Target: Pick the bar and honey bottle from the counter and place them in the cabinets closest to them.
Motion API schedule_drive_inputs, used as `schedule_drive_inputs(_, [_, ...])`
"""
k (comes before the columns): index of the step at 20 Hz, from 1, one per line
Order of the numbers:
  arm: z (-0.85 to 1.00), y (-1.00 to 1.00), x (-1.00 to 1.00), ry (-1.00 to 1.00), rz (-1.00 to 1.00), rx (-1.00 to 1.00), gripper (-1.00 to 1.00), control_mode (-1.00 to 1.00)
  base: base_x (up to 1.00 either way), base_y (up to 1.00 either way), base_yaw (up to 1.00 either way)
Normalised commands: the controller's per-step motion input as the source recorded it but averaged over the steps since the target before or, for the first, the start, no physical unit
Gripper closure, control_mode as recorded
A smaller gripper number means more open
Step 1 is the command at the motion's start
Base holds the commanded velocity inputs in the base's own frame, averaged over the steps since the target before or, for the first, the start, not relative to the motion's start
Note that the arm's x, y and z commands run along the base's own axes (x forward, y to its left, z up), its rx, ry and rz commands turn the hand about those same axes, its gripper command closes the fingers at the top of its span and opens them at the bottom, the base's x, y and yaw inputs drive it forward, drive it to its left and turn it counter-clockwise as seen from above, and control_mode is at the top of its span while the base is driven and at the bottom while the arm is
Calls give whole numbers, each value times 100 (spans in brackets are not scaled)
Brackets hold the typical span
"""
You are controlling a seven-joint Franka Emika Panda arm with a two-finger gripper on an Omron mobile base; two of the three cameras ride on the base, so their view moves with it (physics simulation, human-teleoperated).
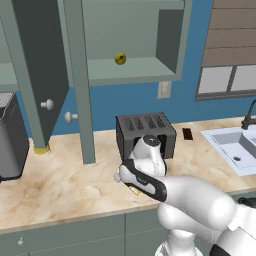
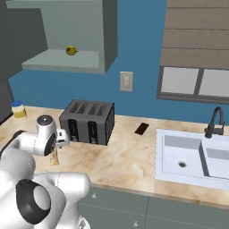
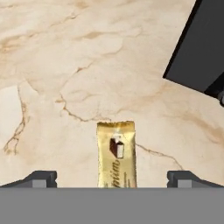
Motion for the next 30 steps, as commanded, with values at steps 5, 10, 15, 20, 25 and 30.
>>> schedule_drive_inputs(5, [-37, 0, 15, 1, 0, 0, -100, -100, 0, 0, 0])
schedule_drive_inputs(10, [-38, 0, 15, 1, 0, 0, -100, -100, 0, 0, 0])
schedule_drive_inputs(15, [-42, 0, 12, 2, 0, 0, -100, -100, 0, 0, 0])
schedule_drive_inputs(20, [-42, 0, 9, 2, 0, -1, -100, -100, 0, 0, 0])
schedule_drive_inputs(25, [-15, 0, 2, 2, 0, -2, 100, -100, 0, 0, 0])
schedule_drive_inputs(30, [13, 0, -3, 0, 0, 0, 100, -100, 0, 0, 0])
